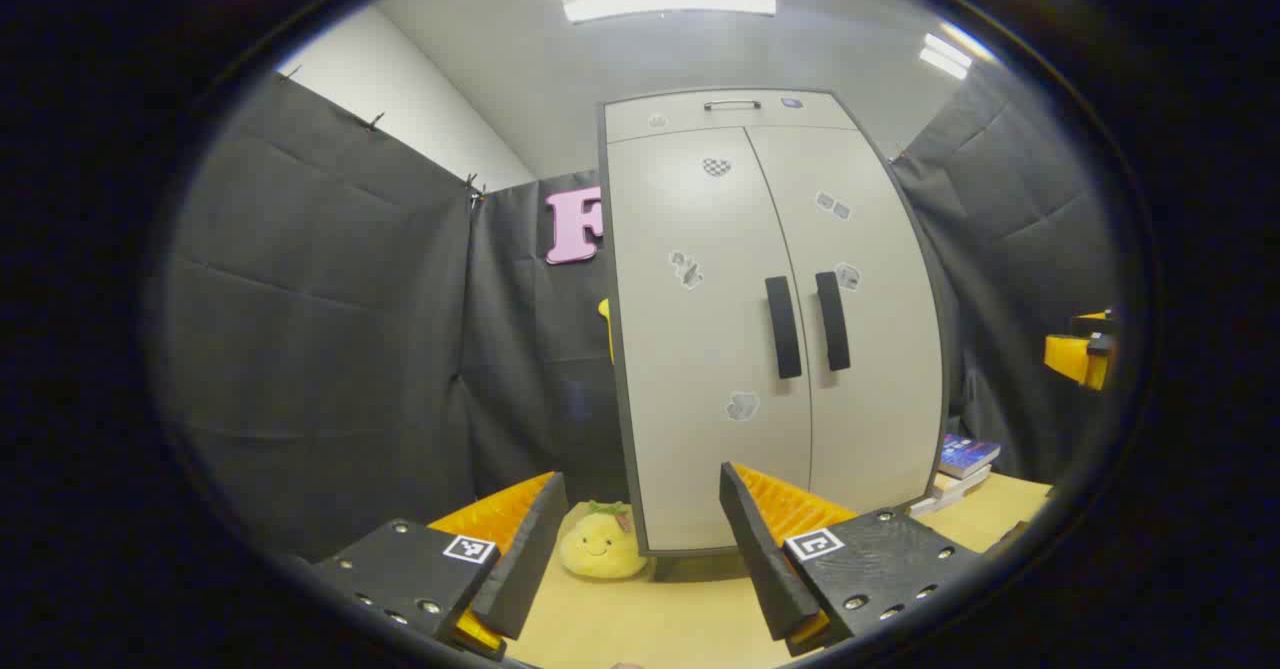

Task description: Open the right door of the double-door shoe cabinet with the right hand, and open the left door with the left hand.

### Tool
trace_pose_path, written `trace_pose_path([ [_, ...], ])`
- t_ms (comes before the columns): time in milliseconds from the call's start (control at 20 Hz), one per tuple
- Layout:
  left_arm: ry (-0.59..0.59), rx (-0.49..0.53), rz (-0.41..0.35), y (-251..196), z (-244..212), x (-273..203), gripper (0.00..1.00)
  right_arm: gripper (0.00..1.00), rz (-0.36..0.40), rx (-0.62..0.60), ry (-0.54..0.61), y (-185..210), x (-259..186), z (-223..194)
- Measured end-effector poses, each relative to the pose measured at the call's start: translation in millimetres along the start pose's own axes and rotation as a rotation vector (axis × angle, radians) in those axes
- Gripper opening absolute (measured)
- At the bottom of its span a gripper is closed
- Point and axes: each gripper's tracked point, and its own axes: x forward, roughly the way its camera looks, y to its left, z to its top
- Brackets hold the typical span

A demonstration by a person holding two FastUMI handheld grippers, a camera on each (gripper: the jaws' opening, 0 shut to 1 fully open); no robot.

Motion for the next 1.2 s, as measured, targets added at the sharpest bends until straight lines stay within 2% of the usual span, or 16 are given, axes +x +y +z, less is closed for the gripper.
trace_pose_path([
  [50, -0.003, 0.000, 0.001, 0.4, 1.2, -1.0, 0.89, 1.00, 0.001, 0.001, -0.004, -0.6, 0.7, 1.1],
  [150, -0.006, 0.001, 0.003, 1.9, 1.9, -2.4, 0.90, 1.00, 0.000, 0.003, -0.008, -1.3, 1.0, 3.0],
  [200, -0.007, 0.000, 0.004, 1.9, 2.3, -2.4, 0.89, 0.96, 0.001, 0.005, -0.010, -1.1, 1.4, 3.1],
  [400, -0.021, -0.012, -0.001, 2.8, 6.3, -3.0, 0.89, 0.96, -0.001, 0.015, -0.004, -1.3, 2.2, 1.4],
  [450, -0.026, -0.010, -0.002, 2.0, 6.6, -3.0, 0.89, 1.00, 0.000, 0.015, -0.005, -0.6, 2.3, 1.6],
  [500, -0.029, -0.006, -0.004, 2.7, 8.1, -3.7, 0.89, 0.96, 0.000, 0.013, -0.006, -0.7, 2.3, 2.3],
  [550, -0.029, -0.003, -0.003, 2.8, 7.8, -4.4, 0.89, 1.00, -0.001, 0.010, -0.007, -0.1, 2.3, 2.1],
  [600, -0.031, -0.004, -0.003, 3.4, 8.8, -4.9, 0.89, 0.96, -0.001, 0.009, -0.006, 0.9, 2.2, 2.3],
  [650, -0.034, -0.008, -0.003, 3.3, 9.1, -4.9, 0.89, 1.00, -0.002, 0.012, -0.007, 2.2, 2.3, 2.2],
  [900, -0.028, -0.007, -0.002, 4.5, 6.7, -4.8, 0.90, 0.96, 0.008, 0.035, -0.012, 11.4, 8.8, 6.0],
  [1000, -0.027, -0.005, 0.005, 5.7, 6.4, -4.5, 0.89, 1.00, 0.025, 0.055, -0.019, 20.0, 15.6, 10.4],
  [1200, -0.012, 0.000, 0.025, 14.6, -0.7, -10.0, 0.89, 0.96, 0.064, 0.072, -0.027, 40.9, 45.7, 26.2],
])
